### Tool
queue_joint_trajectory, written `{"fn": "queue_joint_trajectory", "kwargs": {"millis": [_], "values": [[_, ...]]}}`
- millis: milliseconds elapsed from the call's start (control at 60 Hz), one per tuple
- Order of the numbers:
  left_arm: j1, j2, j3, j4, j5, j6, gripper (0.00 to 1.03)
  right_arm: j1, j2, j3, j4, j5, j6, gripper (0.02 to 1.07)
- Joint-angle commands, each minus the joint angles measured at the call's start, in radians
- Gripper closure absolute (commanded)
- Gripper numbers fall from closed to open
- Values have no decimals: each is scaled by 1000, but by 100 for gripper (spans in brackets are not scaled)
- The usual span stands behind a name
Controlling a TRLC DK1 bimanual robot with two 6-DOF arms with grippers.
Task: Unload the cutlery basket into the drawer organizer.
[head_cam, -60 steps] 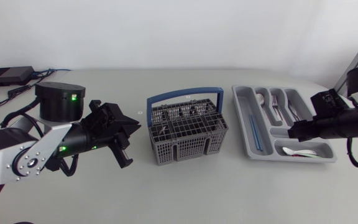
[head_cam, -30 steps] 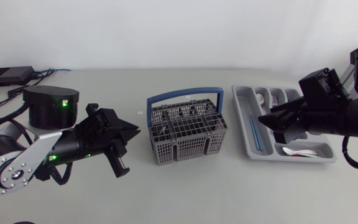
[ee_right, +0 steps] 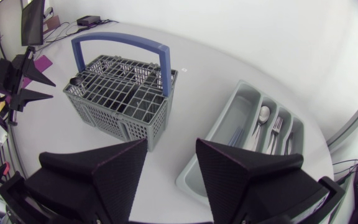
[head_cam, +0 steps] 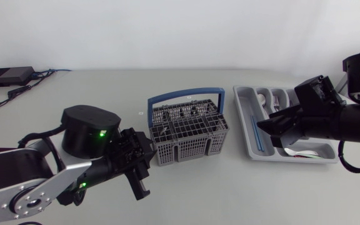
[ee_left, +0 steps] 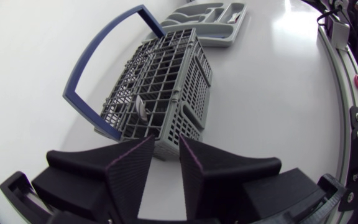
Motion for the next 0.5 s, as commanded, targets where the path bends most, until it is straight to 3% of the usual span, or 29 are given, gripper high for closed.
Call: {"fn": "queue_joint_trajectory", "kwargs": {"millis": [0, 483], "values": [[-17, 45, 42, 31, -32, -28, 45, 4, 0, -30, 18, 0, 22, 49], [-10, 218, 155, 108, -147, -82, 40, 2, 32, -51, 68, -1, 22, 49]]}}
